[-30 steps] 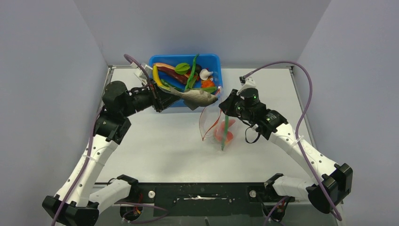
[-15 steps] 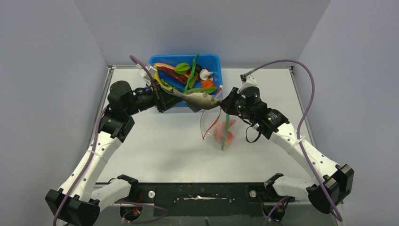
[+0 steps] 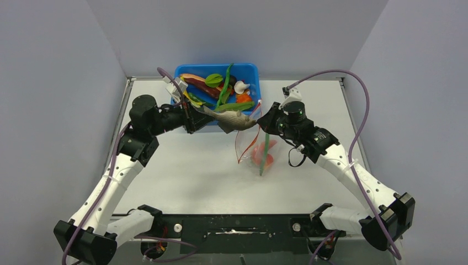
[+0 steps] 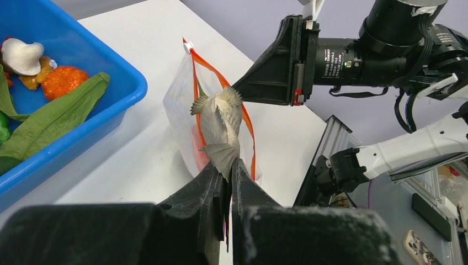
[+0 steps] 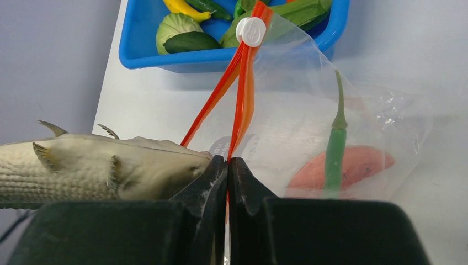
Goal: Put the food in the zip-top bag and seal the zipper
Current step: Place the fake fish in the zipper food storage bag.
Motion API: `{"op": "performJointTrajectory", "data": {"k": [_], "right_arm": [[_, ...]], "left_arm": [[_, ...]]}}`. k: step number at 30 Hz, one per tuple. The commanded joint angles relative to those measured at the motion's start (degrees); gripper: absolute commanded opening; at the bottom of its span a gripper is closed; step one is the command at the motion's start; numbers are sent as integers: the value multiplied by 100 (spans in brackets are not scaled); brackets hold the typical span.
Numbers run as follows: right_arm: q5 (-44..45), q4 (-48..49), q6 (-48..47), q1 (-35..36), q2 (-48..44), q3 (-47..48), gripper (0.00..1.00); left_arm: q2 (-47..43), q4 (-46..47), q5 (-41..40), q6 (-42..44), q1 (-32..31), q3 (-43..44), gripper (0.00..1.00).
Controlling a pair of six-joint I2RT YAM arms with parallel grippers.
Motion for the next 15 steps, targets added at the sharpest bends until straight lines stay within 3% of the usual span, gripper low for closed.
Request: {"op": "performJointTrajectory", "data": {"k": [1, 15], "right_arm": [[-4, 343, 4, -29, -89, 64, 0], [113, 287, -27, -33, -140, 67, 0]], "left_arm": [[138, 82, 12, 271, -92, 78, 0], [349, -449, -291, 863, -432, 360, 0]]}}
